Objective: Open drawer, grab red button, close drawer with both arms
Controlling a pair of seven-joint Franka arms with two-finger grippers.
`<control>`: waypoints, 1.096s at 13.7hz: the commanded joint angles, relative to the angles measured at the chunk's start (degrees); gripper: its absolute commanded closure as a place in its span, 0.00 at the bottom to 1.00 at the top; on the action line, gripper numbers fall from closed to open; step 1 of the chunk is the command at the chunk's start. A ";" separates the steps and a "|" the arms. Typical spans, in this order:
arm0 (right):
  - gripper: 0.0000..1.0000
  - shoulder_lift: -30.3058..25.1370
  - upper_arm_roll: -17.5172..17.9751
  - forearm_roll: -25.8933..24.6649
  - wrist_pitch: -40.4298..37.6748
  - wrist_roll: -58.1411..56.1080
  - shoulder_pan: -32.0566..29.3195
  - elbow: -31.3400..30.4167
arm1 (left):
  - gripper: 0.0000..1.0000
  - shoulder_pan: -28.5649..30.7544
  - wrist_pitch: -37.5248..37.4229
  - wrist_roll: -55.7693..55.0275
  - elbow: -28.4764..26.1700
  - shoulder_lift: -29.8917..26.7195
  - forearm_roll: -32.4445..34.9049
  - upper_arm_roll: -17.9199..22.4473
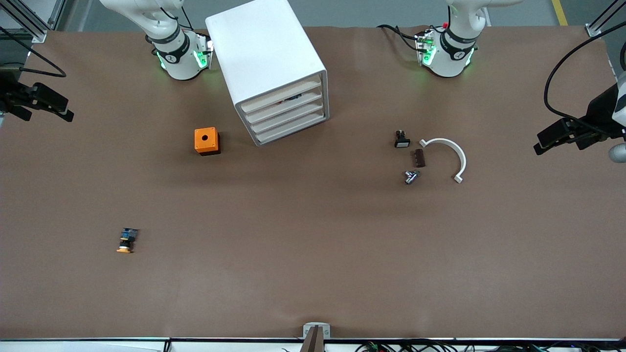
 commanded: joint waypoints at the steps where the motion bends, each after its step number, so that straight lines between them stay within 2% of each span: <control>1: 0.00 -1.55 -0.02 0.88 0.32 1.05 0.02 -1.27 | 0.01 -0.28 -0.91 0.07 0.88 0.14 1.13 0.17; 6: 0.00 -1.46 -0.11 0.88 0.23 0.87 0.02 -1.27 | 0.01 0.16 -0.91 0.43 0.88 0.14 -1.40 0.17; 13: 0.00 -1.46 -0.11 0.88 -0.04 0.87 0.02 -1.27 | 0.01 -0.72 -3.90 -0.10 0.97 -0.74 -21.87 -0.62; 15: 0.00 -1.46 -0.11 0.88 -0.12 0.87 0.02 -1.27 | 0.01 -1.07 -3.98 -3.25 0.80 0.13 -29.07 -1.75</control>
